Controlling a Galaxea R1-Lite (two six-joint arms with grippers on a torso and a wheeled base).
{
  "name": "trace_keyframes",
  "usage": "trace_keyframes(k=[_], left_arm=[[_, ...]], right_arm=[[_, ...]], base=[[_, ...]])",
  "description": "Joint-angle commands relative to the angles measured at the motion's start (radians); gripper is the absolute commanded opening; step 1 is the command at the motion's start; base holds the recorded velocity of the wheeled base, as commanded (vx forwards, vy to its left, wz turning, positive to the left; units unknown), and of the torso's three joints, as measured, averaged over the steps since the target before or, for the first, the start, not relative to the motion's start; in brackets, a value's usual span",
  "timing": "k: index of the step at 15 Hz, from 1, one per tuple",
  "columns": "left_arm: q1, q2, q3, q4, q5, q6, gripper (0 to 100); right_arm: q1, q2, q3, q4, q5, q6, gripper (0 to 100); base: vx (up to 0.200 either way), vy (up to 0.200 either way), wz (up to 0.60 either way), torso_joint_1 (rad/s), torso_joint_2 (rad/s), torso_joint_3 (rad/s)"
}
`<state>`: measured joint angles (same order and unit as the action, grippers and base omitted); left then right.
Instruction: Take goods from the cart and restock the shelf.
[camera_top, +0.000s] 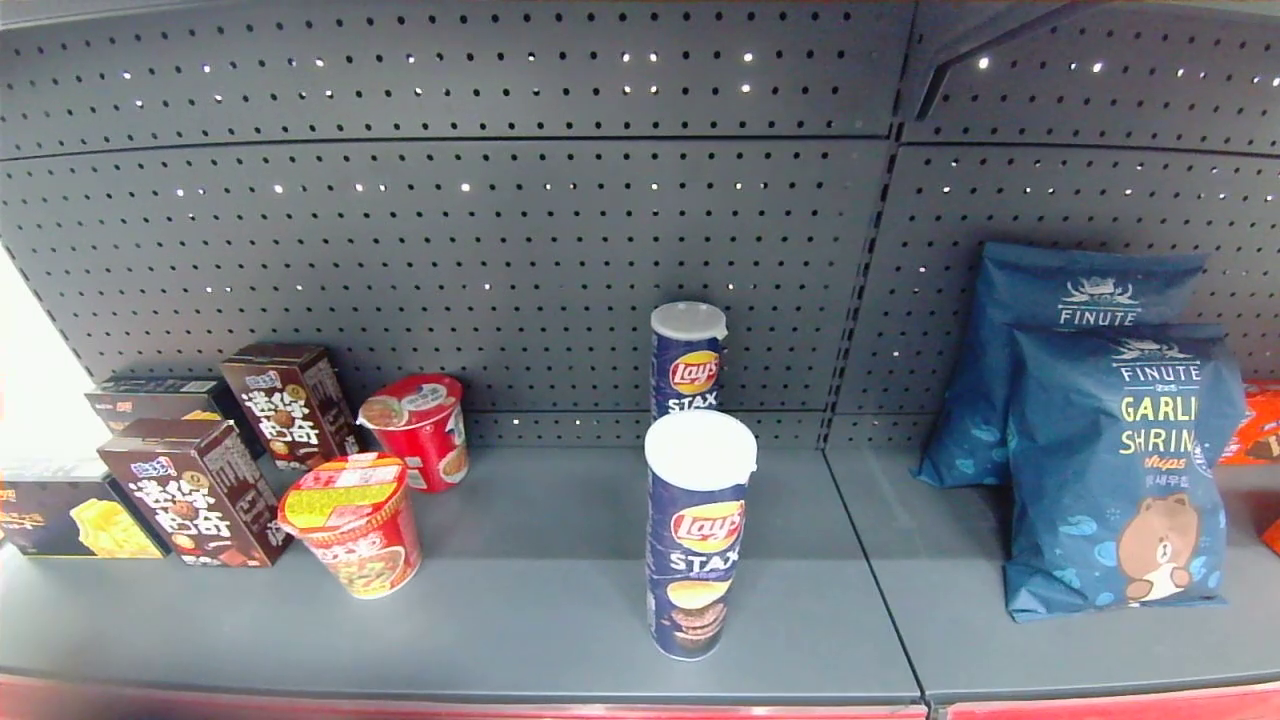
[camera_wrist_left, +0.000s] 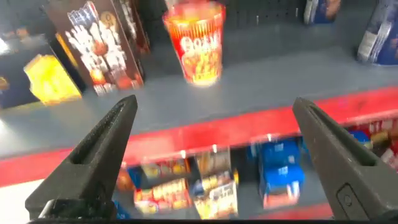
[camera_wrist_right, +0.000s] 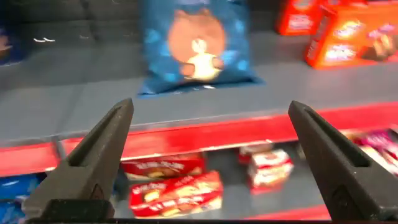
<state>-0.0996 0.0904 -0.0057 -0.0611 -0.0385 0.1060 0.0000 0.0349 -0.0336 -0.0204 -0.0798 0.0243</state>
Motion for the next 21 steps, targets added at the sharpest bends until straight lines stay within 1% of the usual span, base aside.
trace_keyframes(k=[1,2,4,5,6,7,8,9,10,11,12,13,15,16,17,19,20,21], left_arm=[[0.000,0.002,0.006,0.001,0.000,0.001,100],[0.000,0.002,0.006,0.001,0.003,0.001,100],[0.000,0.002,0.006,0.001,0.039,-0.009,100],[0.001,0.002,0.006,0.001,0.045,-0.026,100],[0.001,0.002,0.006,0.010,0.094,-0.040,100],[0.001,0.002,0.006,0.012,0.154,-0.048,100],[0.001,0.002,0.006,0.012,0.174,-0.057,100],[0.001,0.002,0.006,0.012,0.174,-0.074,100],[0.000,0.002,0.006,0.014,0.167,-0.088,100],[0.000,0.002,0.006,0.014,0.121,-0.117,100],[0.000,0.002,0.006,0.018,0.022,-0.129,100],[0.000,0.002,0.006,0.020,-0.032,-0.107,100],[0.000,0.002,0.001,0.086,-0.027,-0.065,100],[0.001,0.002,0.003,0.073,-0.015,-0.019,100],[0.012,0.003,0.003,0.070,-0.008,-0.023,100],[0.009,0.003,0.001,0.073,-0.009,-0.043,100],[0.009,0.003,0.003,0.072,-0.014,-0.042,100],[0.008,0.003,0.000,0.076,-0.032,-0.043,100]], right_arm=[[0.000,-0.035,0.020,-0.009,0.052,-0.001,100],[0.000,-0.035,0.018,-0.001,0.061,-0.004,100],[-0.002,-0.032,0.012,0.014,-0.048,-0.006,100],[-0.003,-0.032,0.011,0.017,-0.107,-0.004,100],[-0.002,-0.035,0.017,0.010,-0.181,-0.006,100],[-0.002,-0.035,0.018,0.005,-0.147,-0.010,100],[0.000,-0.035,0.020,0.002,-0.052,-0.020,100],[0.000,-0.035,0.034,0.013,0.083,-0.050,100],[0.002,-0.033,0.034,0.020,0.097,-0.053,100],[0.000,-0.035,0.034,0.019,0.087,-0.029,100],[0.000,-0.035,0.034,0.019,0.086,-0.021,100],[0.000,-0.035,0.034,0.019,0.086,-0.021,100],[0.000,-0.035,0.034,0.019,0.086,-0.024,100],[0.000,-0.035,0.034,0.019,0.086,-0.024,100],[0.000,-0.035,0.034,0.017,0.087,-0.024,100],[0.000,-0.035,0.034,0.017,0.086,-0.023,100],[0.000,-0.035,0.034,0.017,0.086,-0.023,100],[0.000,-0.035,0.034,0.017,0.086,-0.023,100]], base=[[0.000,0.000,0.00,0.000,0.00,0.000],[0.000,0.000,0.00,0.000,0.00,0.000],[0.000,0.000,0.00,0.000,0.00,0.000],[0.000,0.000,0.00,0.000,0.00,0.000],[0.000,0.000,0.00,0.000,0.00,0.000],[0.000,0.000,0.00,0.000,0.00,0.000],[0.000,0.000,0.00,0.000,0.00,0.000],[0.000,0.000,0.00,0.000,0.00,0.000],[0.000,0.000,0.00,0.000,0.00,0.000],[0.000,0.000,0.00,0.000,0.00,0.000],[0.000,0.000,0.00,0.000,0.00,0.000],[0.000,0.000,0.00,0.000,0.00,0.000],[0.000,0.000,0.00,0.000,0.00,0.000],[0.000,0.000,0.00,0.000,0.00,0.000],[0.000,0.000,0.00,0.000,0.00,0.000],[0.000,0.000,0.00,0.000,0.00,0.000],[0.000,0.000,0.00,0.000,0.00,0.000],[0.000,0.000,0.00,0.000,0.00,0.000]])
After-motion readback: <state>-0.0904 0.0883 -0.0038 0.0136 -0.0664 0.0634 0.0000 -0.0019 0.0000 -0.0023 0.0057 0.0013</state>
